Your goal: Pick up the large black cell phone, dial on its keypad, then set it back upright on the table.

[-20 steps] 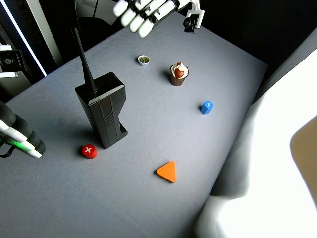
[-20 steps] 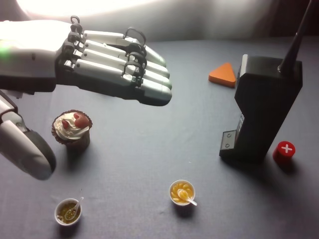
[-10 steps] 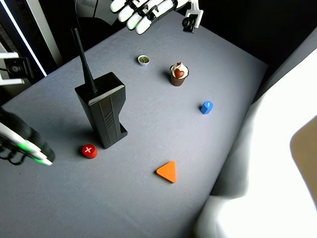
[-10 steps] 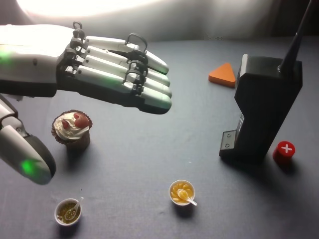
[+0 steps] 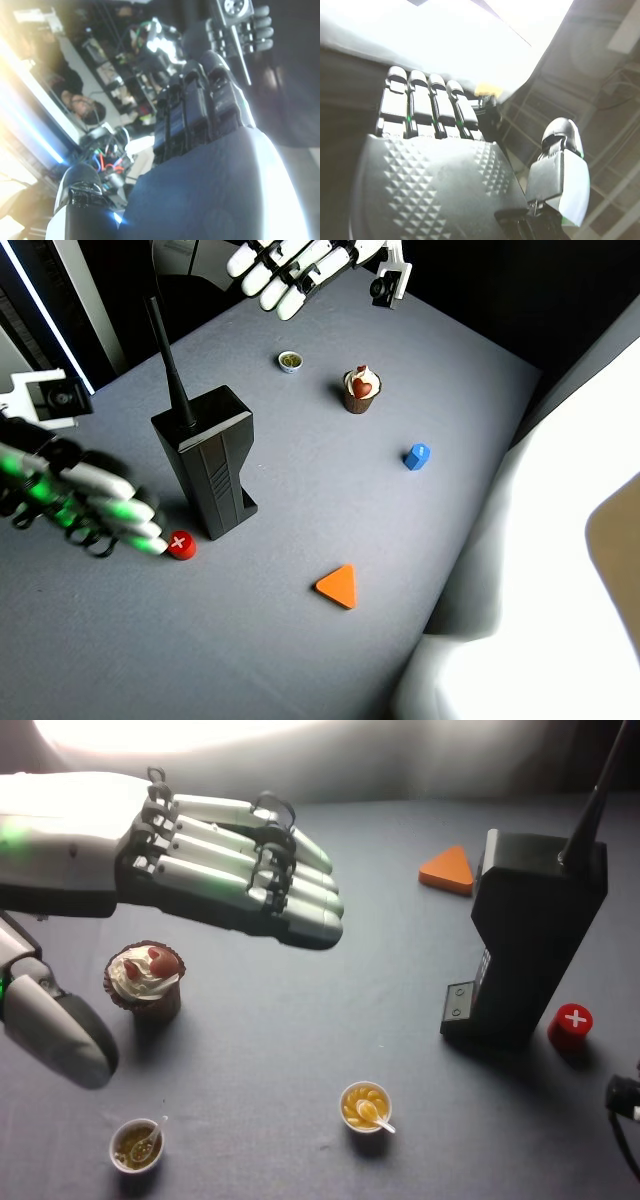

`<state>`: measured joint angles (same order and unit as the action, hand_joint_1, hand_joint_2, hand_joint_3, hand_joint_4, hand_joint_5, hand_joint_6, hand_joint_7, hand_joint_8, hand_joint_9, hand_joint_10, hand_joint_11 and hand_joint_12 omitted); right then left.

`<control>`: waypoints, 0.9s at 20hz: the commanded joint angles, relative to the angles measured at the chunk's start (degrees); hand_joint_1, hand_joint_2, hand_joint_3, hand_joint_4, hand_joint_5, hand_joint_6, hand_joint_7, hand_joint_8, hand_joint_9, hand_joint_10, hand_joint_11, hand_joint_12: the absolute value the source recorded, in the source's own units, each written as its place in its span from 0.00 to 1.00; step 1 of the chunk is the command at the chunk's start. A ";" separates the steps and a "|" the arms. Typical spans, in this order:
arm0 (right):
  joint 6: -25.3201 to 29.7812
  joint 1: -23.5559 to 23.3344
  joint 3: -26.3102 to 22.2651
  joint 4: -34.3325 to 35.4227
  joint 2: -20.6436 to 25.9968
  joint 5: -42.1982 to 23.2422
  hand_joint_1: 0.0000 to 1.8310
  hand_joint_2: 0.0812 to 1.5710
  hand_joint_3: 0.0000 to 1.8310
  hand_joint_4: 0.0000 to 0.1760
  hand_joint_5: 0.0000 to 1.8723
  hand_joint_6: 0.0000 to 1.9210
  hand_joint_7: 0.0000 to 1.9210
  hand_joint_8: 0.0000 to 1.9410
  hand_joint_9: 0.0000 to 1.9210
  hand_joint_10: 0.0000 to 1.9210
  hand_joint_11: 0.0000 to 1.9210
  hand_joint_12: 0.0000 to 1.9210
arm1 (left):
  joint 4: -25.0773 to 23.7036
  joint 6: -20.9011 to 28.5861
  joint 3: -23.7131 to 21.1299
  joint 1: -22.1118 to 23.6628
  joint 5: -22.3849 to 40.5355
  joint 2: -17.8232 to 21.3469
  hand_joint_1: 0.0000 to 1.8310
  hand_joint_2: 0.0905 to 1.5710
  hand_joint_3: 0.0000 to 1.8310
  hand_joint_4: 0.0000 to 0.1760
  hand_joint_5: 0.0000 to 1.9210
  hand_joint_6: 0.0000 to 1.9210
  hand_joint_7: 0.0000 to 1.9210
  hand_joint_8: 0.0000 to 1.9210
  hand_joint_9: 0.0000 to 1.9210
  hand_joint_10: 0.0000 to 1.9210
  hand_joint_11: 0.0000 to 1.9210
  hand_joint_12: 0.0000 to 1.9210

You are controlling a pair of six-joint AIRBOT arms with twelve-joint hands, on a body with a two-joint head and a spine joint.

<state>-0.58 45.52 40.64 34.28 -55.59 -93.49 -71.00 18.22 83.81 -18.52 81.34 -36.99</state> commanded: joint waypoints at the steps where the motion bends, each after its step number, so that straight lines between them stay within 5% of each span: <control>1: 0.06 -0.47 0.44 -2.21 0.02 -6.08 0.00 0.53 0.00 0.00 0.00 0.00 0.00 0.00 0.00 0.00 0.00 0.00 | 6.78 -1.07 -0.19 0.26 2.34 -0.26 0.00 0.66 0.00 0.00 0.10 0.00 0.13 0.00 0.12 0.00 0.00 0.26; 8: -0.42 -1.78 4.45 -0.87 -3.48 -5.98 0.00 0.53 0.00 0.00 0.02 0.00 0.01 0.00 0.00 0.00 0.01 0.00 | 7.17 -7.86 -0.74 -1.06 0.47 -2.40 0.00 0.66 0.00 0.00 0.09 0.00 0.11 0.00 0.11 0.00 0.00 0.18; 17: -1.15 -2.76 7.87 0.44 -6.46 -5.77 0.00 0.53 0.00 0.00 0.01 0.00 0.03 0.00 0.02 0.00 0.04 0.03 | 9.76 -15.04 -0.22 -1.76 -1.41 -3.00 0.00 0.66 0.00 0.00 0.10 0.00 0.13 0.00 0.11 0.00 0.00 0.22; 18: -1.19 -3.28 8.22 0.45 -7.03 -5.69 0.00 0.53 0.00 0.00 0.02 0.00 0.04 0.00 0.04 0.00 0.01 0.15 | 9.77 -15.07 0.45 -1.76 -1.29 -3.00 0.00 0.66 0.00 0.00 0.10 0.00 0.13 0.00 0.12 0.00 0.00 0.22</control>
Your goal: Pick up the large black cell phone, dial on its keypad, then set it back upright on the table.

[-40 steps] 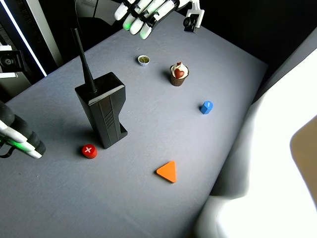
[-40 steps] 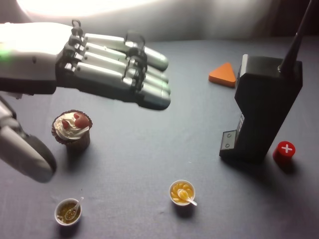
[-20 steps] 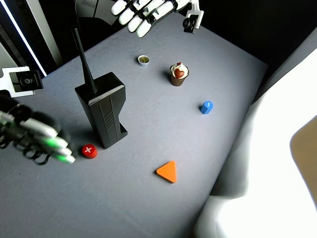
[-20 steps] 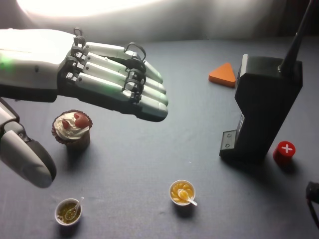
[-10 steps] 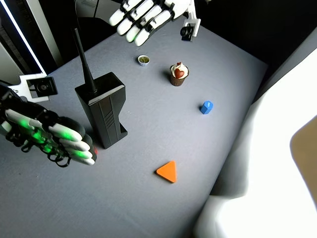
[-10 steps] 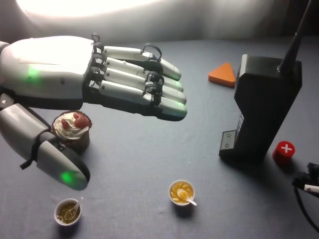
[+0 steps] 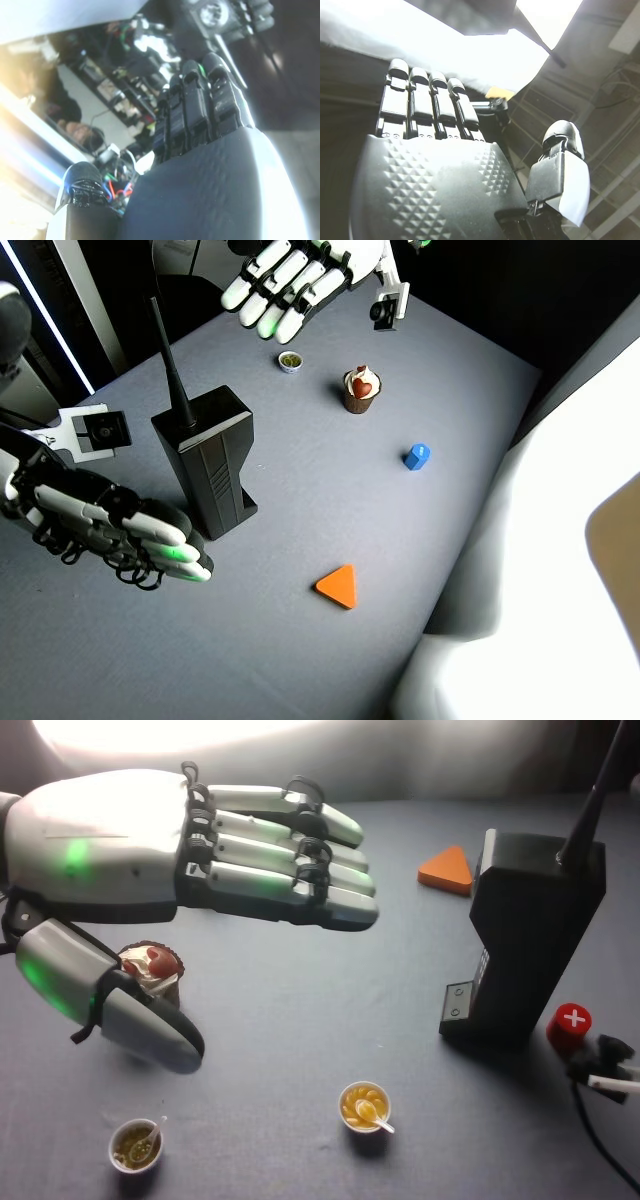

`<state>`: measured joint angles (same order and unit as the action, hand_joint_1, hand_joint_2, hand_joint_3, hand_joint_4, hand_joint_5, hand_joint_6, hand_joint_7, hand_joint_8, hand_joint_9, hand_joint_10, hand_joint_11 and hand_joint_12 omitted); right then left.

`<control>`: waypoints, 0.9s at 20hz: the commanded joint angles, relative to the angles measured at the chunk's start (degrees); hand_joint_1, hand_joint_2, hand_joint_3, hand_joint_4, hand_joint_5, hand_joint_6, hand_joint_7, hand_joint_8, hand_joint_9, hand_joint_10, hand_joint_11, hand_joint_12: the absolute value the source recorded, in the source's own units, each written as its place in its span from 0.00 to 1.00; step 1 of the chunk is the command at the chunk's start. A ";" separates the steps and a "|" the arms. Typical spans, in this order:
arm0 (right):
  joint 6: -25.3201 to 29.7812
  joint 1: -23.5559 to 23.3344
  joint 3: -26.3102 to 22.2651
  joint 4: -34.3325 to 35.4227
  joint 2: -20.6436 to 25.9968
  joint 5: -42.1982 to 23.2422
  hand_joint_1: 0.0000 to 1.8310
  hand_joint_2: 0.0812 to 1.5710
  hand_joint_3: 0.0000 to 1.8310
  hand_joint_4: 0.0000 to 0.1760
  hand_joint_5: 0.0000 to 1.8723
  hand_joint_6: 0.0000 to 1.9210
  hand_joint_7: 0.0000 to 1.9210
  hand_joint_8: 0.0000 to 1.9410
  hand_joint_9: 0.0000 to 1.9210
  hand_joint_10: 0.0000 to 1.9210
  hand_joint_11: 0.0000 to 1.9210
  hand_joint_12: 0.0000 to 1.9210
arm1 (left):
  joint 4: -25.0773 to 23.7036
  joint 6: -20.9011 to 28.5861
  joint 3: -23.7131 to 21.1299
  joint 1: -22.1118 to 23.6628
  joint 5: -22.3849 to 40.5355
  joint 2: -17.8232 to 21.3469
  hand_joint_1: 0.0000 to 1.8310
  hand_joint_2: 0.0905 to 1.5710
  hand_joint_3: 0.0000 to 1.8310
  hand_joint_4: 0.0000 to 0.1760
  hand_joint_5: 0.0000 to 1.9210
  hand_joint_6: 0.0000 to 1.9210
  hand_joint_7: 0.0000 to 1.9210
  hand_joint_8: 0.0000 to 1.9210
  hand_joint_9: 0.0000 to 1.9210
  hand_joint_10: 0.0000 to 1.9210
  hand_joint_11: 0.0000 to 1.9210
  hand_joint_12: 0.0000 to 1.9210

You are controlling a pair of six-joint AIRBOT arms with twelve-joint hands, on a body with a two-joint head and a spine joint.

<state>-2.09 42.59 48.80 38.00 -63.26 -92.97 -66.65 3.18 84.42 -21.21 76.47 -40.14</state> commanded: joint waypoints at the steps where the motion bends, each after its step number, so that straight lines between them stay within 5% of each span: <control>1: 0.29 -0.78 0.53 -3.27 -0.02 -6.08 0.00 0.53 0.00 0.00 0.03 0.00 0.05 0.00 0.05 0.00 0.00 0.21 | 5.28 -0.09 0.46 0.95 3.97 0.17 0.00 0.66 0.00 0.00 0.09 0.00 0.12 0.00 0.11 0.00 0.00 0.21; 6: 0.06 -3.45 2.10 -1.19 -2.72 -5.02 0.00 0.54 0.00 0.00 0.02 0.00 0.04 0.00 0.04 0.00 0.00 0.18 | 4.36 2.81 2.38 0.97 5.05 0.02 0.00 0.66 0.00 0.00 0.08 0.00 0.10 0.00 0.09 0.00 0.00 0.21; 16: -0.26 -6.07 1.93 -1.01 -5.85 -4.12 0.20 0.50 0.00 0.00 0.00 0.00 0.02 0.00 0.02 0.00 0.00 0.16 | 4.49 4.19 4.16 1.11 5.79 -0.09 0.00 0.67 0.00 0.00 0.09 0.00 0.12 0.00 0.11 0.00 0.00 0.23; 18: -0.26 -6.21 2.44 -1.01 -6.34 -4.09 0.19 0.51 0.00 0.00 0.00 0.00 0.00 0.00 0.00 0.00 0.00 0.08 | 4.51 4.53 4.15 1.13 5.80 -0.12 0.00 0.67 0.00 0.00 0.09 0.00 0.12 0.00 0.10 0.00 0.00 0.23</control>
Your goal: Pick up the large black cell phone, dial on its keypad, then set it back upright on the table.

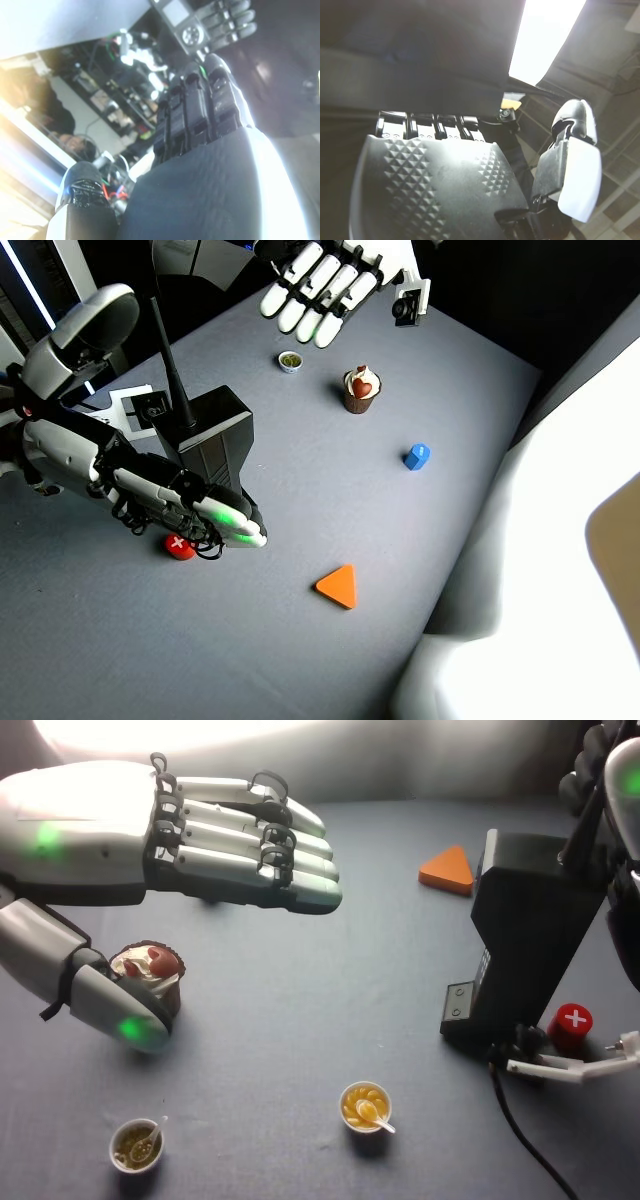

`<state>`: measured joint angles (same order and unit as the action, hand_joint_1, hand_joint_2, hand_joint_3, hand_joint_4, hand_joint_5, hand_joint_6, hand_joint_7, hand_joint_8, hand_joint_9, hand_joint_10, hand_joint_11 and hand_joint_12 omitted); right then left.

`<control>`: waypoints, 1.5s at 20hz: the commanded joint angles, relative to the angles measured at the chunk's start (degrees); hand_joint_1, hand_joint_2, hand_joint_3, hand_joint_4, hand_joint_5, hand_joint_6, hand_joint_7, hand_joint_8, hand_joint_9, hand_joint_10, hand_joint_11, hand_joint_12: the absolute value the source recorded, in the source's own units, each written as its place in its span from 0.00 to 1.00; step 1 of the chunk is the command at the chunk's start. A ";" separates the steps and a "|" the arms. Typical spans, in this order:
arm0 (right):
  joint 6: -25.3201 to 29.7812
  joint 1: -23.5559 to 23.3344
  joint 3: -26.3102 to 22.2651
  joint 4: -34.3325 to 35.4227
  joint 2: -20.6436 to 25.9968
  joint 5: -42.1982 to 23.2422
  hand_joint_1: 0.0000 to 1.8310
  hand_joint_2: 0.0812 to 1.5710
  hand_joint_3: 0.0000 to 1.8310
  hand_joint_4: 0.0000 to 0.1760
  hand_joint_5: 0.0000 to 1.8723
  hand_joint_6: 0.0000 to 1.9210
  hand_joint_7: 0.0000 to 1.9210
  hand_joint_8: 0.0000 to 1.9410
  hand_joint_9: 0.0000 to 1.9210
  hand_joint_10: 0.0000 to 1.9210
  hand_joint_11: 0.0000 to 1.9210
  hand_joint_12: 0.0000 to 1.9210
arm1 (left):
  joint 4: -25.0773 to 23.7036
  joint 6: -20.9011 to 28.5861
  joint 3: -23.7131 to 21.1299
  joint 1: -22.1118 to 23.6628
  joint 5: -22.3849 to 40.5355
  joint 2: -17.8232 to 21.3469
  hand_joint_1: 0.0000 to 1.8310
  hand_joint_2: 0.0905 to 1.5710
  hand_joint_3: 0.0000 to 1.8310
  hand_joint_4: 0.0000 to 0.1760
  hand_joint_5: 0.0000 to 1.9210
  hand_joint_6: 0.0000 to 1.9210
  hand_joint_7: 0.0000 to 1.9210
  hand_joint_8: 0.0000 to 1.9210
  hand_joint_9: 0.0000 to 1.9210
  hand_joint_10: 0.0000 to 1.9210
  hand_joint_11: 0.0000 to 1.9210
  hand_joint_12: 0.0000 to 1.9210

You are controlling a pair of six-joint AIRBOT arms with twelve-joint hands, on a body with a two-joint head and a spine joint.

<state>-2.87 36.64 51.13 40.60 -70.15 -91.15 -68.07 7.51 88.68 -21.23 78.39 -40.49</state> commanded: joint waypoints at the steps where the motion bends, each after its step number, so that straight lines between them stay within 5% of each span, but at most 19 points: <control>1: 0.53 -0.30 0.29 -3.61 0.36 -5.84 0.21 0.51 0.00 0.00 0.00 0.00 0.00 0.00 0.00 0.00 0.00 0.09 | 5.91 0.39 -0.11 1.15 3.86 0.21 0.00 0.66 0.00 0.00 0.09 0.00 0.11 0.00 0.10 0.00 0.00 0.21; 5: 0.53 -0.55 0.71 -3.64 -0.56 -4.84 0.28 0.50 0.00 0.00 0.00 0.00 0.00 0.00 0.00 0.00 0.00 0.00 | 5.23 1.41 -0.11 1.15 3.88 0.14 0.00 0.66 0.00 0.00 0.08 0.00 0.10 0.00 0.09 0.00 0.00 0.18; 30: 0.40 -1.17 4.17 -6.54 -2.74 -2.21 0.44 0.58 0.00 0.00 0.00 0.00 0.00 0.00 0.00 0.00 0.00 0.00 | 4.05 3.83 -0.15 1.31 3.71 0.01 0.00 0.66 0.00 0.00 0.08 0.00 0.10 0.00 0.08 0.00 0.00 0.14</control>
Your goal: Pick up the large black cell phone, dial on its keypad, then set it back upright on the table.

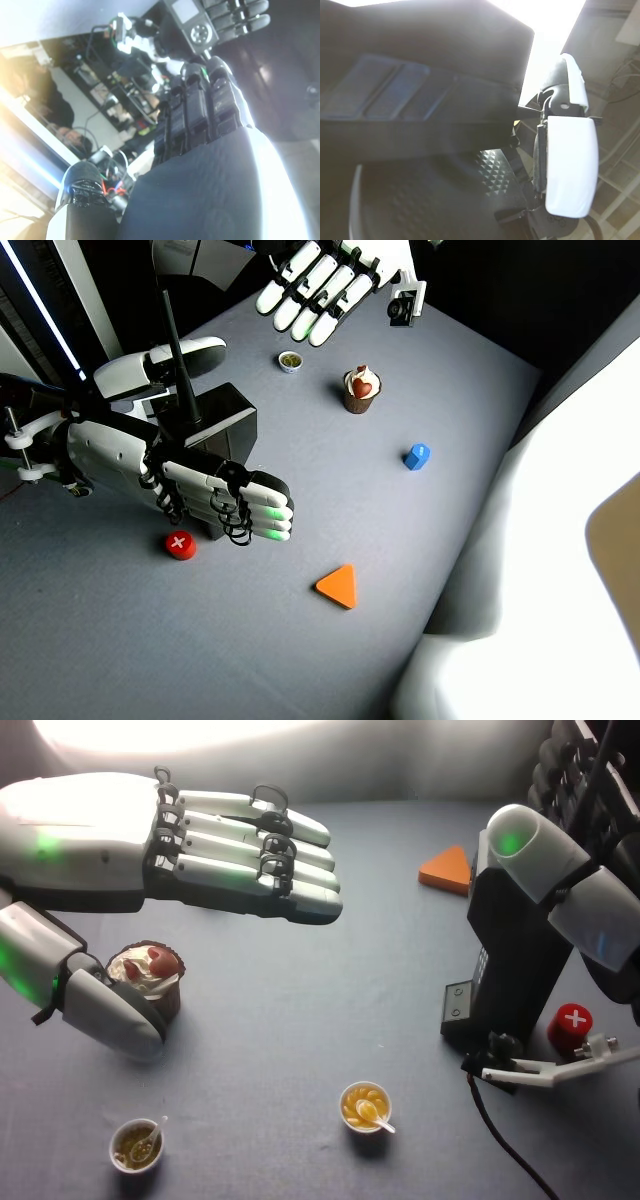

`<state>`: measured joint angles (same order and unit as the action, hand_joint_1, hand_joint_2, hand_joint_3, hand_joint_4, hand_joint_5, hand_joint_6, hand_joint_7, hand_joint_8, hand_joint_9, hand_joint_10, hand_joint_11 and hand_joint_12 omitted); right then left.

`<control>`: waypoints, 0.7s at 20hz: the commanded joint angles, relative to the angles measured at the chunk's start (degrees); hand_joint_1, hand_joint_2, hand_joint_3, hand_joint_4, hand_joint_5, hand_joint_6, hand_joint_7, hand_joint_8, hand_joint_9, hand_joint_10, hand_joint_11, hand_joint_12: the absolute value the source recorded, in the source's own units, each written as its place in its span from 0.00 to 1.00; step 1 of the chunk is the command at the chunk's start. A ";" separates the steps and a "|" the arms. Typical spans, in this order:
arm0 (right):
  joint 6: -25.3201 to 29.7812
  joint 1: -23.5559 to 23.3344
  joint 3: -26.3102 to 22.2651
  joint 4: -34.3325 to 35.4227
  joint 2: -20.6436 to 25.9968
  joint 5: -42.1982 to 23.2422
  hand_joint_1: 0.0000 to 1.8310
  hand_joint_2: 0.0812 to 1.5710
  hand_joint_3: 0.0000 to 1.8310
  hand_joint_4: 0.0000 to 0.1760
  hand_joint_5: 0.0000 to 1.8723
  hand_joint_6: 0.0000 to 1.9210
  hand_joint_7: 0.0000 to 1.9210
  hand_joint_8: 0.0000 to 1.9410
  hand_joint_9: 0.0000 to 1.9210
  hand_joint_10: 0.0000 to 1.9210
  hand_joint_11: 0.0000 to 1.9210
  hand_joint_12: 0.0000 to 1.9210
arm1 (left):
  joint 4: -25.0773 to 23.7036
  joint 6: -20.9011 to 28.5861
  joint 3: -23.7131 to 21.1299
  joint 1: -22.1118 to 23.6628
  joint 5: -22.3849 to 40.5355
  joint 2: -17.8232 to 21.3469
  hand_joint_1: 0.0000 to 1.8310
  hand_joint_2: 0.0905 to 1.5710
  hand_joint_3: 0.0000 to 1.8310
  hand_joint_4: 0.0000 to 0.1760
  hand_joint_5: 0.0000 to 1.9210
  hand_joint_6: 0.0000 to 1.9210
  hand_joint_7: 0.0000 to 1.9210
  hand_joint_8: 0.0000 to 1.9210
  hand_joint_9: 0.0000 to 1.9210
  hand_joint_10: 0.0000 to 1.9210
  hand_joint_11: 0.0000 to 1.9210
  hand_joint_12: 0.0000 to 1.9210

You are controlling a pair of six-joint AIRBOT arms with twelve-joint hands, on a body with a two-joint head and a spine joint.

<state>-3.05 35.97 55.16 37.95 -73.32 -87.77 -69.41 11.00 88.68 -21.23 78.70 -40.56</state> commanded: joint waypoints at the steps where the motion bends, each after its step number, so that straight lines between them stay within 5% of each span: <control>1: 0.57 -0.49 0.15 -3.89 0.44 -5.60 0.45 0.58 0.00 0.00 0.00 0.00 0.00 0.00 0.00 0.00 0.00 0.00 | 5.38 0.30 -0.15 1.31 3.38 0.08 0.00 0.66 0.00 0.00 0.07 0.00 0.10 0.00 0.08 0.00 0.00 0.12; 7: 0.57 -0.49 -0.28 -3.88 0.44 -5.61 0.40 0.60 0.01 0.00 0.00 0.00 0.00 0.00 0.00 0.00 0.00 0.00 | 5.36 0.56 -0.16 1.38 3.47 0.06 0.00 0.66 0.00 0.00 0.08 0.00 0.11 0.00 0.09 0.00 0.00 0.14; 14: 0.58 -0.49 -0.66 -3.88 0.44 -5.62 0.51 0.59 0.00 0.00 0.00 0.00 0.00 0.00 0.00 0.00 0.00 0.00 | 5.29 0.78 -0.35 1.43 3.55 0.06 0.00 0.66 0.00 0.00 0.07 0.00 0.10 0.00 0.08 0.00 0.00 0.12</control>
<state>-3.07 35.86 54.68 37.78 -73.30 -87.74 -69.63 11.51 88.60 -21.17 78.70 -40.56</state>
